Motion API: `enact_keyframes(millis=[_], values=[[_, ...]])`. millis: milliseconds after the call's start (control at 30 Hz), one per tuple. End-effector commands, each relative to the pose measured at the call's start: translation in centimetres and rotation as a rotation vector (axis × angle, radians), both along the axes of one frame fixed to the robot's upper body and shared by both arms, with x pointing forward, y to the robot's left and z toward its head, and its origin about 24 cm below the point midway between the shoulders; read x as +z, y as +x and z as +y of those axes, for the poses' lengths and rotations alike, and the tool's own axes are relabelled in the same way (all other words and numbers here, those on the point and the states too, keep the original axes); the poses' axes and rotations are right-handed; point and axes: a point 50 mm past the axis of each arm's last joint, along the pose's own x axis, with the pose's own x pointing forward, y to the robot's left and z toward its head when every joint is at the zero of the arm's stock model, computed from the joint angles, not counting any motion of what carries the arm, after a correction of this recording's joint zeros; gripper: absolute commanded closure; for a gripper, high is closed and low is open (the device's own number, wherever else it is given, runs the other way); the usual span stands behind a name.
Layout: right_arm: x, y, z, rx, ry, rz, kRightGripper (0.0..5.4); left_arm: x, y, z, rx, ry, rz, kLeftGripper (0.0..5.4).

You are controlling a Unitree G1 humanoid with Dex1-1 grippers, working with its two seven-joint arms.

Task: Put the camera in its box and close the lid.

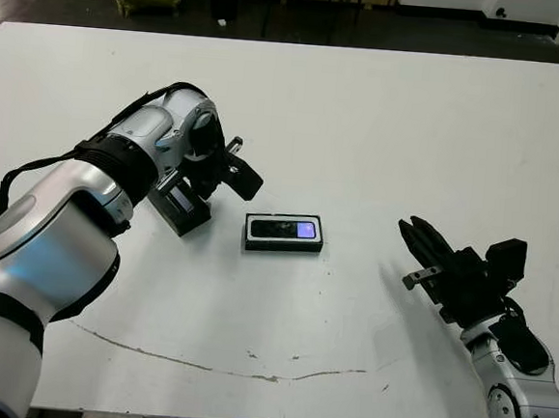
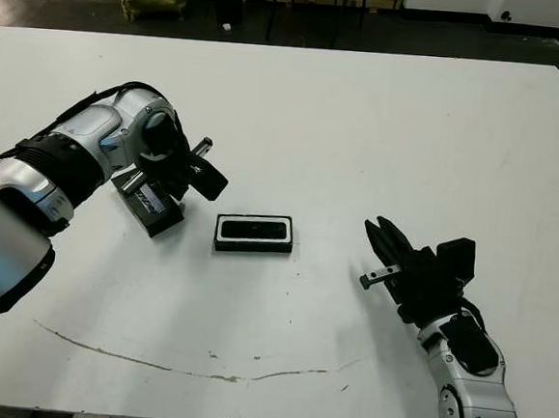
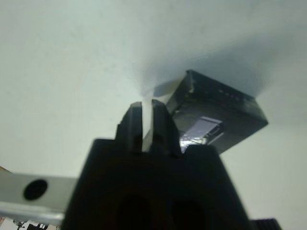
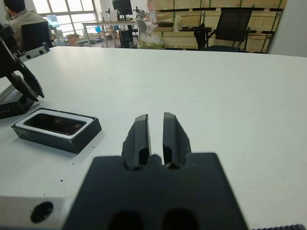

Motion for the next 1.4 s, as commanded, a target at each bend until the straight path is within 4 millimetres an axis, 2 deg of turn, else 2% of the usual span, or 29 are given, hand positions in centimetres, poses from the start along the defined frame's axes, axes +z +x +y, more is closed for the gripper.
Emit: enact_keyframes(millis=[33,433,667,1100,1200,1400], values=[[-0.6,-0.2,-0.3,-0.004,-0.006,0.028,5.39,-1.0,-0.6,1.1,0.011,0.012,0.053,5.40],[-0.4,-0.2,-0.2,0.003,-0.015,0.006,5.39,-0.7,-2.3,2.1,-0.034,0.047,0.143,5.40],[-0.6,0.0,-0.2,0.017,0.000,0.002,5.39,-1.4,-3.7,2.6,-0.042,0.090,0.193,5.40],[-0.8,-0.1,-0.2,0.019,0.014,0.028,5.39,-1.8,-5.3,3.7,-0.057,0.087,0.219,5.40],[-0.9,-0.1,-0.1,0.022,0.028,0.044,5.39,-1.0,-5.3,3.3,-0.051,0.013,0.202,5.40],[-0.9,-0.2,-0.1,0.028,0.017,0.039,5.39,3.1,-5.6,1.7,-0.049,-0.302,0.099,5.40]])
